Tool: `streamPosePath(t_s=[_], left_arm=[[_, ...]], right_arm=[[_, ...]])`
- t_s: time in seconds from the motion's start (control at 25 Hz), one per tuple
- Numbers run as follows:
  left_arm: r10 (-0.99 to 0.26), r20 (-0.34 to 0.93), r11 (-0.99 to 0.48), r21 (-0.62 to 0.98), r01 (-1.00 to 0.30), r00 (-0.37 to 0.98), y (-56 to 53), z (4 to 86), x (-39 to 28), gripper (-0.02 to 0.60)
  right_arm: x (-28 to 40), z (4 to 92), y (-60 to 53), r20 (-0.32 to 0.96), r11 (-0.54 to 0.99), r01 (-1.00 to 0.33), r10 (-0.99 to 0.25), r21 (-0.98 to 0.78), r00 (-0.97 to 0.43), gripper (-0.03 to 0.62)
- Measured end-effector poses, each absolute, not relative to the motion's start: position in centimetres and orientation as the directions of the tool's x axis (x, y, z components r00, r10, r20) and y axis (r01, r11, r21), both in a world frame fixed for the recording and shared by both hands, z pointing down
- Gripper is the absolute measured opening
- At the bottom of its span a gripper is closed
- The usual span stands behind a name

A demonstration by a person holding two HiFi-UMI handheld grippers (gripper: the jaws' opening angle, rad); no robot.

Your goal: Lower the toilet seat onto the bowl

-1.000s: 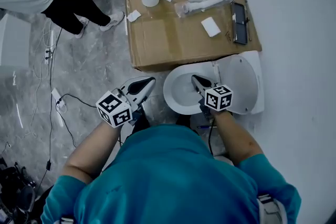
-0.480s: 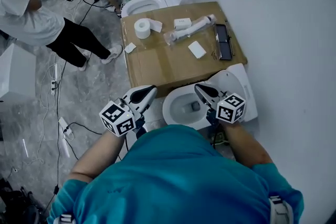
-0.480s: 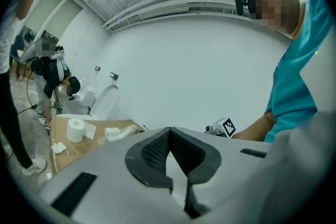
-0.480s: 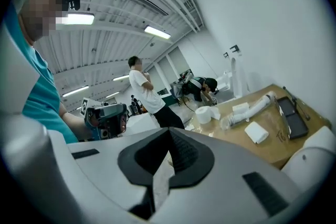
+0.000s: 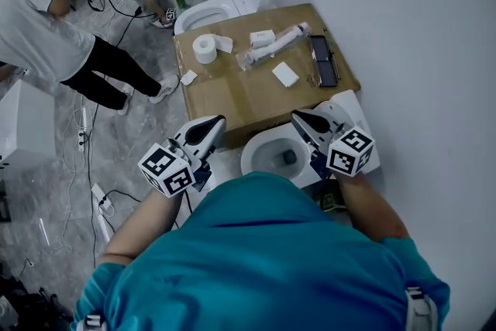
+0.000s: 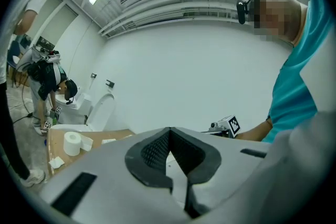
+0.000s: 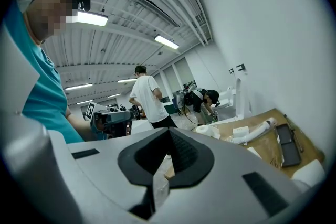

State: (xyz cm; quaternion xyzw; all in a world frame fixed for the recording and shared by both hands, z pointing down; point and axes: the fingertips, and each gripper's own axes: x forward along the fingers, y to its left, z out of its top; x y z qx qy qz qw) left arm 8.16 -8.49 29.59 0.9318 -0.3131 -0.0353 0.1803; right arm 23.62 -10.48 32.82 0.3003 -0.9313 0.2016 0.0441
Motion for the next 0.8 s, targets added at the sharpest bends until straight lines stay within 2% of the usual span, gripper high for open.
streamPosePath(t_s=[0.8], left_arm=[[-0.576,0.043,-0.758,0.346,-0.553,0.816,-8.3,28.7,9.0,-0.005]], right_arm=[[23.7,31.7,-10.4,0.195,0.753,-0.589,-0.556,-0.295,-0.808,-0.003]])
